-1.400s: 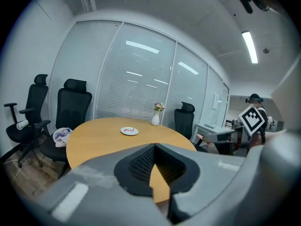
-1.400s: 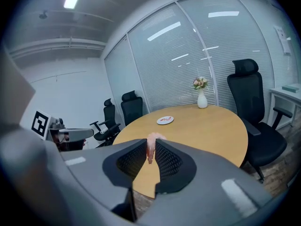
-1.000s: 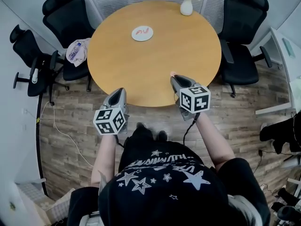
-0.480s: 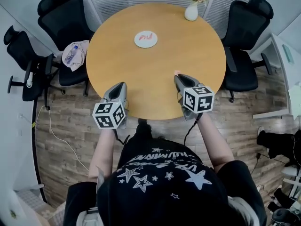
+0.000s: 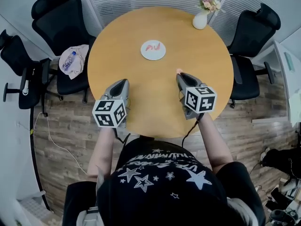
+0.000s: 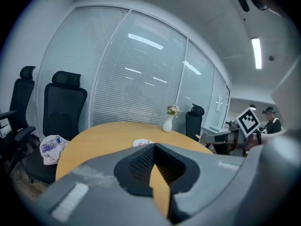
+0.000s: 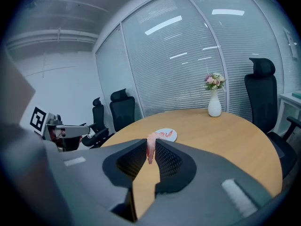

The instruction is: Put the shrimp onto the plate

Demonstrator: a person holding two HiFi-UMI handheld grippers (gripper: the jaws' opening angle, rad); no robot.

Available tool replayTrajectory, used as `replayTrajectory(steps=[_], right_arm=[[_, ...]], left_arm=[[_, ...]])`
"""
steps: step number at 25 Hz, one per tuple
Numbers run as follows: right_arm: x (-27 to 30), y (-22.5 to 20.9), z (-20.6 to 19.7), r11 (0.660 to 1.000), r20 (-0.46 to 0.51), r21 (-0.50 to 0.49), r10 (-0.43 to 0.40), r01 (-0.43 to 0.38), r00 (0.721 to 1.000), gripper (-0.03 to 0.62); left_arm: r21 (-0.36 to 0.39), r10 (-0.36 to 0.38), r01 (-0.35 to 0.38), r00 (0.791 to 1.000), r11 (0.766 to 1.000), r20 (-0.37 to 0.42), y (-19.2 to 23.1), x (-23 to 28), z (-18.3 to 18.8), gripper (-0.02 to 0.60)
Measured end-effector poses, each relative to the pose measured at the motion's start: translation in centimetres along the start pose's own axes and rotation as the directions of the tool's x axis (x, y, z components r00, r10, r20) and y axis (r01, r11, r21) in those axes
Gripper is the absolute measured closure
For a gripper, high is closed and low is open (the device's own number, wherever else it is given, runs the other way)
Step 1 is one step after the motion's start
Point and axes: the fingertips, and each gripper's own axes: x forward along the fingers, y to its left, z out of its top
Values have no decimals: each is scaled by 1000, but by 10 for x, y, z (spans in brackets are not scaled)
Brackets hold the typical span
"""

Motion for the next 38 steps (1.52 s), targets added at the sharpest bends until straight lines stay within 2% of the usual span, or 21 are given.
replayTrajectory(steps=[6,14,28,38], right_arm=[[40,-5,18,999,-7,9,-31,31,999,536],[92,-7,30,999,-41,-4,-46,46,998,536],[181,-19,8,998,-165,-34,-64,59,984,536],[226,-28,-12,996,-234,-62,-70,57,970,536]], left_arm=[[-10,-23,23,1000,1000,-6,35,33,15,580],[-37,-53,51,997,998,-53,66,75,9,580],[-112,-90,76,988,991,-122,111,136,-14,580],[-140,-122,98,977,985,-177,113,163,-41,580]])
